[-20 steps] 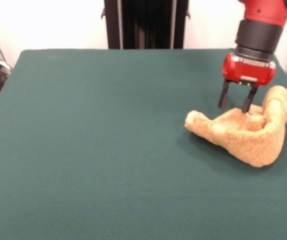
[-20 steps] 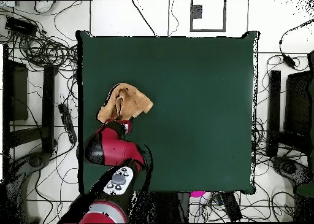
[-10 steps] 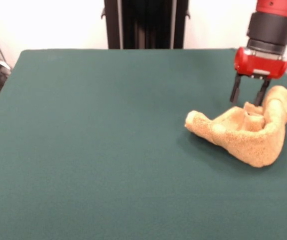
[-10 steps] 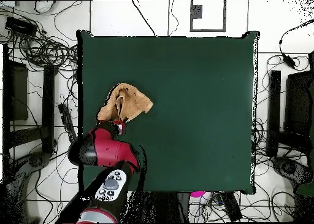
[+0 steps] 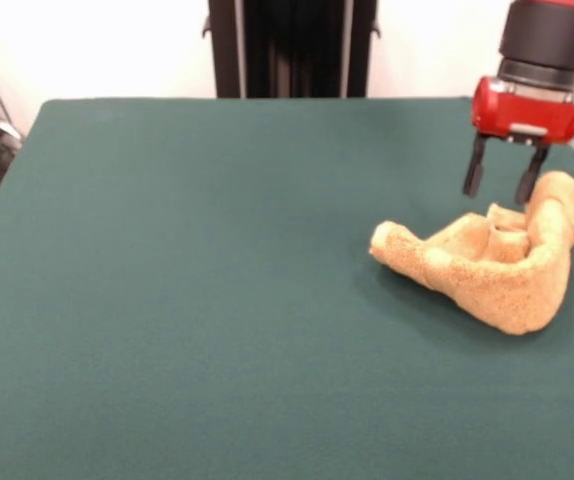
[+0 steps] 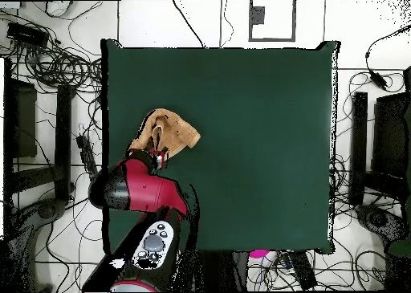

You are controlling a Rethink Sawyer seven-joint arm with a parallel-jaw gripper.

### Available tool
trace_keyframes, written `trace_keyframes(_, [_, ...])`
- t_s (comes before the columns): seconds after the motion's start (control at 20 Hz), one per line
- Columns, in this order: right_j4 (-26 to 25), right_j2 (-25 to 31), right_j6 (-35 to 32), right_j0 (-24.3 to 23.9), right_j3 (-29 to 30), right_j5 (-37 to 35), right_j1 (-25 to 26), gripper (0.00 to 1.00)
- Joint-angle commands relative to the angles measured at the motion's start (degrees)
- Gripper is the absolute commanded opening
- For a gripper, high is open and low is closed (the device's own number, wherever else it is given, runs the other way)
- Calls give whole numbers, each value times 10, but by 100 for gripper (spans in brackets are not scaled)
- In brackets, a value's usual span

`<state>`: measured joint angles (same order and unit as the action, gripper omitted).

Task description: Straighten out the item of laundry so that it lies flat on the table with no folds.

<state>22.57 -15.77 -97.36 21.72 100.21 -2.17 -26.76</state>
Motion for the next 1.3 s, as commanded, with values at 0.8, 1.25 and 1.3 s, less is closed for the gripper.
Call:
trace_keyframes(0.8, [-24,110,-93,-20,-97,114,94,100])
trace_keyframes(1.25, [18,30,-80,14,-128,67,115,100])
trace_keyframes(1.3, [24,21,-85,17,-128,62,116,100])
